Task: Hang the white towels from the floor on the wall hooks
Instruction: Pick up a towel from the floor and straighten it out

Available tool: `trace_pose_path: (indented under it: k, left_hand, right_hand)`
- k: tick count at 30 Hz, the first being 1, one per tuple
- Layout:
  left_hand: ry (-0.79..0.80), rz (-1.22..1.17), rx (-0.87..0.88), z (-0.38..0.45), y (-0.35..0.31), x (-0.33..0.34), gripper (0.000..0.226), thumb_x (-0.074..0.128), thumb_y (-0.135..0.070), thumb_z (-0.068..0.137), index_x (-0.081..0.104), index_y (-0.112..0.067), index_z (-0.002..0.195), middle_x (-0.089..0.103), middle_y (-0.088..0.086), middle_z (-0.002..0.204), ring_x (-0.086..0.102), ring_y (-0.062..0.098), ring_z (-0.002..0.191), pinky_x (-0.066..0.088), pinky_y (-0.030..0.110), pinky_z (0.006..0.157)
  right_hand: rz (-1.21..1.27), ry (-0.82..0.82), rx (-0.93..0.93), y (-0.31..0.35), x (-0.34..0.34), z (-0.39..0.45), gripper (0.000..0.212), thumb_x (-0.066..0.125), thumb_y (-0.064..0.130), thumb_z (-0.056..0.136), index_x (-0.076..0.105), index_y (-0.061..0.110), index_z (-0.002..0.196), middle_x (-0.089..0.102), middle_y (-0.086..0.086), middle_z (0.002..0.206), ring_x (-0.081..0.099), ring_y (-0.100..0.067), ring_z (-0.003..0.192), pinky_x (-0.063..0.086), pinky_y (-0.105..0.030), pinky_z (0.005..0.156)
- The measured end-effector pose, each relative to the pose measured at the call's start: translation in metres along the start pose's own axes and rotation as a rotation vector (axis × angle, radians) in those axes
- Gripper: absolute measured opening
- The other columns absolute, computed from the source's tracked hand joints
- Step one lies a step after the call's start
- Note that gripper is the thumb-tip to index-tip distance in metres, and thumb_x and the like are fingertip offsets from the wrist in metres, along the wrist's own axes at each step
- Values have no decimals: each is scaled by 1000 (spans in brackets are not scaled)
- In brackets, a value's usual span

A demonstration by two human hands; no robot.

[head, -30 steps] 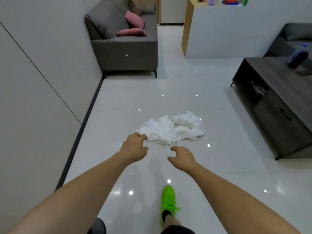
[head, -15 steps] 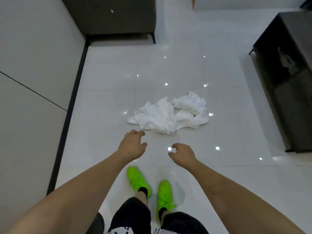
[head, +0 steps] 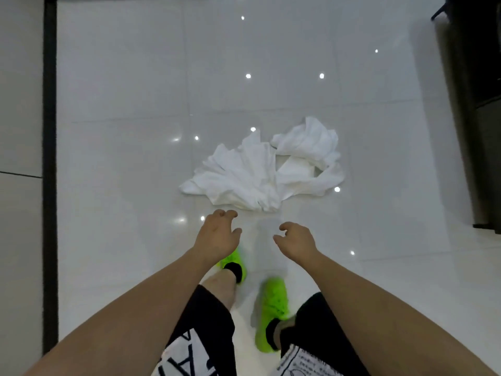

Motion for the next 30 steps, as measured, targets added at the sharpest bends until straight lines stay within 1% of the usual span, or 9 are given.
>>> trace_pose_path:
  k: [6,10,15,17,19,21,23,28,30]
  left_hand:
    - [34,6,-26,134,33,71,46,58,-33,91,51,-19,134,48,9,134,48,26,118,38,32,97]
    - [54,26,-26,221,55,141,46,57,-31,91,51,-17,134,50,11,132,47,28,121,36,32,99]
    - [79,44,-16,300,76,220,46,56,-29,90,49,-18,135,48,11,134,43,30,125,34,33,101]
    - [85,56,-13,321,82,240,46,55,-28,90,50,-17,134,49,12,133,45,30,124,35,33,100]
    - [92,71,-12,324,84,244,46,55,-27,90,50,-15,134,49,13,132,46,30,122,37,33,100]
    - [109,94,-13,313,76,237,46,55,-26,90,49,-15,134,50,13,131,47,31,121,38,35,98]
    - [117,106,-11,289,60,215,45,55,-28,90,50,-15,133,50,13,129,47,32,120,39,35,97]
    - [55,105,45,205,-17,111,45,55,-31,91,50,-18,134,48,11,132,47,29,121,38,35,96]
    - [25,100,78,164,-58,61,46,56,-32,91,50,-17,134,48,12,134,47,30,121,39,36,98]
  right_hand:
    - [98,-10,56,-19,35,158,45,64,35,87,61,15,127,64,-5,124,57,-23,117,42,-27,94]
    - [219,-74,153,-64,70,264,42,62,28,86,60,11,124,64,-7,120,58,-26,113,41,-25,83]
    - [349,-213,245,-110,114,360,34,62,27,85,61,6,111,58,-4,89,53,-20,79,36,-25,68]
    - [365,-251,244,-118,126,385,21,60,25,87,69,9,97,57,1,78,60,-21,79,37,-24,63]
    - [377,-285,228,-117,127,387,17,60,23,88,73,12,88,64,-1,75,65,-24,81,41,-24,59]
    - [385,-309,211,-112,116,372,18,61,23,90,75,12,89,70,-5,81,66,-25,82,48,-26,67]
    - [387,-324,185,-101,95,342,16,63,22,90,74,10,89,71,-7,84,66,-26,84,45,-26,69]
    - [412,-352,120,-54,-1,229,16,64,18,90,72,6,96,71,-8,89,65,-28,94,38,-23,70]
    - [382,-353,68,-29,-47,174,23,63,20,90,72,9,109,72,-6,101,64,-26,105,43,-23,81]
Point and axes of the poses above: each hand's wrist, its own z-axis towards the middle knuckle, its own x-axis out of the palm, y = z × x, the point moved 6 cm from there along z, towards the middle knuckle
